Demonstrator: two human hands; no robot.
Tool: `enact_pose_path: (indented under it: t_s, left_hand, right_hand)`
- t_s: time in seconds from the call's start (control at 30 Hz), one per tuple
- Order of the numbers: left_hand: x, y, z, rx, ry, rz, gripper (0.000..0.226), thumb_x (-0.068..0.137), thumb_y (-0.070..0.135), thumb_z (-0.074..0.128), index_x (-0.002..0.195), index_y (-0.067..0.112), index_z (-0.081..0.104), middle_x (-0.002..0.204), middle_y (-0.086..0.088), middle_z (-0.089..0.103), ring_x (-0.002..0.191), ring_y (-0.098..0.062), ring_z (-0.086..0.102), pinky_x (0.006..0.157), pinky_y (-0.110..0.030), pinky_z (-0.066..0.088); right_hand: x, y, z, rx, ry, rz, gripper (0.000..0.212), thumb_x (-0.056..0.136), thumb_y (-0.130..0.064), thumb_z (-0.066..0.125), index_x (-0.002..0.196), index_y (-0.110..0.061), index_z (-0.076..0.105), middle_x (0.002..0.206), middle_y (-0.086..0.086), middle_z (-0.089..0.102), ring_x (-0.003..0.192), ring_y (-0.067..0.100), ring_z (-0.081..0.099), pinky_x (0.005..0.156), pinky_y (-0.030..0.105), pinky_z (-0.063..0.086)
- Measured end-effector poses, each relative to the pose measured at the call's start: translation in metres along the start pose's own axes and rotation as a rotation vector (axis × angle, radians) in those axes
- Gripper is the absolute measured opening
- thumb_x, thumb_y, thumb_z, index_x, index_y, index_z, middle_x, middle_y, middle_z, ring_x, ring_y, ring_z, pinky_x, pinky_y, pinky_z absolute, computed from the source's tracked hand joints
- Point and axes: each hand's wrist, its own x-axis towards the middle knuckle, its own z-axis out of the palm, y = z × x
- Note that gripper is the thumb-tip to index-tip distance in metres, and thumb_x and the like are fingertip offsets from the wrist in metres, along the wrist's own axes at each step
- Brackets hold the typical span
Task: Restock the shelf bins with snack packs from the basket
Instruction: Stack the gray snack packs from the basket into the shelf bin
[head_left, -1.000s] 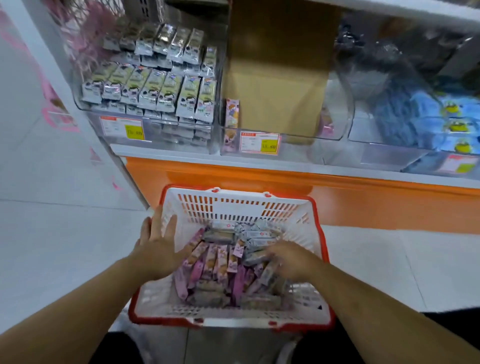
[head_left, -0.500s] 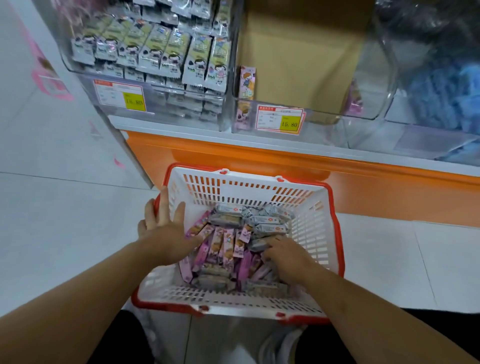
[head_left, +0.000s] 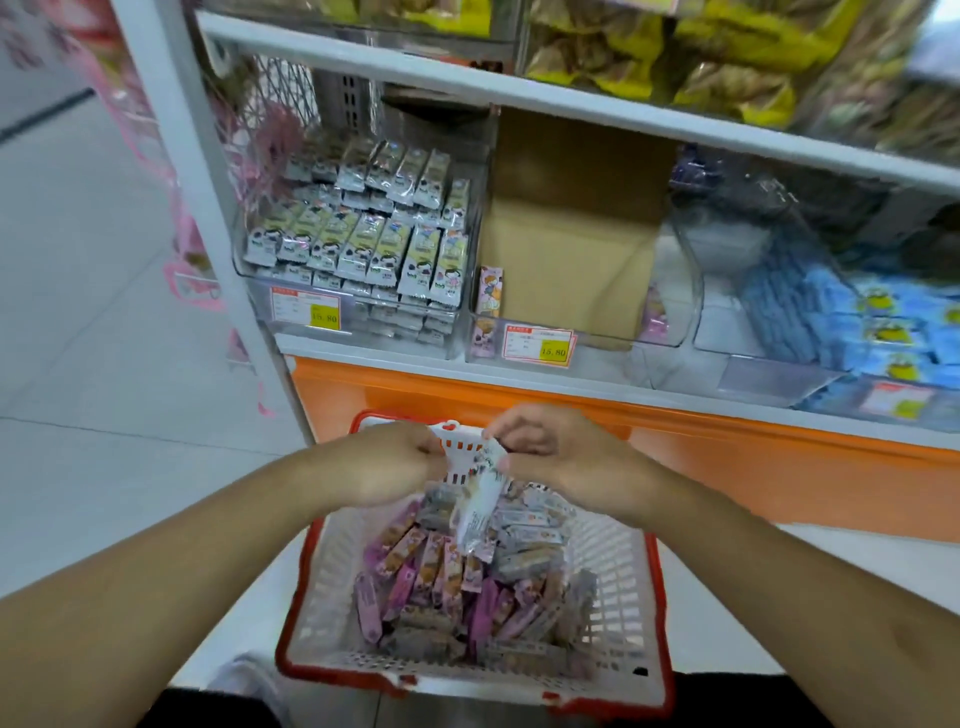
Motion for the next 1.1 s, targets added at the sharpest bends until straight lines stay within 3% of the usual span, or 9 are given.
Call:
enact_pose_path:
  t_s: [0.1,0.2,0.4,0.6,0.67,0.8,0.9,1.0,1.1]
  left_hand:
    - [-0.028,0.017,-0.021,-0.314,-0.076,0.113,0.030,0.090,0.052,0.071,0.110,0.029,0.073,0.104,0.011,0.075,0.105,-0.010,0.070,0.102,-0.038,0.053]
    - [-0.048,0.025,-0.027,-0.472,-0.138,0.193,0.037,0.086,0.043,0.081,0.116,0.023,0.072,0.111,0.003,0.077,0.108,-0.018,0.072,0.099,-0.037,0.057]
    - [-0.055,0.041,-0.042,-0.568,0.021,0.204,0.025,0.086,0.022,0.083,0.109,0.020,0.076,0.105,-0.003,0.077,0.097,-0.018,0.073,0.083,-0.031,0.057]
    - [-0.048,0.043,-0.064,-1.080,0.326,0.149,0.031,0.080,0.005,0.083,0.109,0.006,0.071,0.100,-0.019,0.076,0.083,-0.028,0.073,0.084,-0.043,0.063]
    - [-0.044,0.045,-0.066,-1.192,0.384,0.156,0.030,0.081,0.007,0.082,0.106,0.006,0.065,0.100,-0.019,0.077,0.085,-0.030,0.073,0.084,-0.043,0.062]
    - [-0.032,0.046,-0.060,-1.226,0.427,0.157,0.030,0.081,0.022,0.086,0.099,0.006,0.067,0.088,-0.016,0.074,0.077,-0.031,0.069,0.075,-0.040,0.056]
    - [-0.027,0.048,-0.053,-1.144,0.398,0.139,0.043,0.074,0.037,0.091,0.096,0.005,0.073,0.084,-0.012,0.072,0.081,-0.028,0.068,0.084,-0.044,0.052]
    - [-0.024,0.047,-0.052,-1.111,0.387,0.095,0.051,0.064,0.044,0.090,0.099,0.010,0.075,0.097,-0.011,0.078,0.104,-0.032,0.072,0.106,-0.055,0.048]
    - [-0.024,0.046,-0.053,-1.094,0.400,0.078,0.058,0.057,0.049,0.090,0.101,0.015,0.076,0.101,-0.013,0.078,0.108,-0.037,0.071,0.106,-0.063,0.048]
  right_hand:
    - [-0.018,-0.031,-0.019,0.177,0.034,-0.116,0.024,0.101,-0.004,0.066,0.124,-0.013,0.068,0.120,0.015,0.073,0.097,0.023,0.073,0.086,0.029,0.057]
    - [-0.026,-0.046,-0.025,0.305,0.069,-0.194,0.026,0.103,0.003,0.058,0.126,-0.006,0.066,0.119,0.023,0.071,0.091,0.025,0.069,0.082,0.027,0.054]
    - [-0.009,-0.068,-0.020,0.368,0.185,-0.298,0.033,0.107,0.003,0.047,0.127,-0.013,0.068,0.122,0.017,0.073,0.115,0.041,0.066,0.101,0.051,0.054]
    - [-0.007,-0.073,-0.023,0.301,0.276,-0.273,0.036,0.096,0.009,0.064,0.122,-0.016,0.067,0.109,0.006,0.073,0.104,0.016,0.071,0.091,0.029,0.058]
    - [-0.007,-0.075,-0.013,0.254,0.244,-0.274,0.039,0.092,0.008,0.072,0.121,-0.016,0.067,0.110,0.013,0.067,0.099,0.014,0.070,0.090,0.032,0.055]
    - [-0.007,-0.083,0.016,0.196,0.180,-0.249,0.040,0.088,-0.001,0.080,0.116,-0.021,0.060,0.101,0.008,0.066,0.091,0.013,0.069,0.091,0.031,0.057]
    - [-0.008,-0.088,0.032,0.068,0.279,-0.249,0.045,0.087,-0.017,0.084,0.109,-0.033,0.049,0.096,-0.001,0.066,0.087,0.013,0.067,0.085,0.033,0.058]
    - [-0.008,-0.089,0.037,-0.163,0.429,-0.289,0.049,0.088,-0.031,0.082,0.113,-0.040,0.041,0.109,-0.016,0.054,0.104,0.004,0.056,0.087,0.022,0.050]
    - [-0.005,-0.090,0.032,-0.341,0.437,-0.379,0.074,0.088,-0.038,0.079,0.144,-0.041,0.031,0.143,-0.025,0.028,0.139,-0.003,0.033,0.109,0.013,0.032]
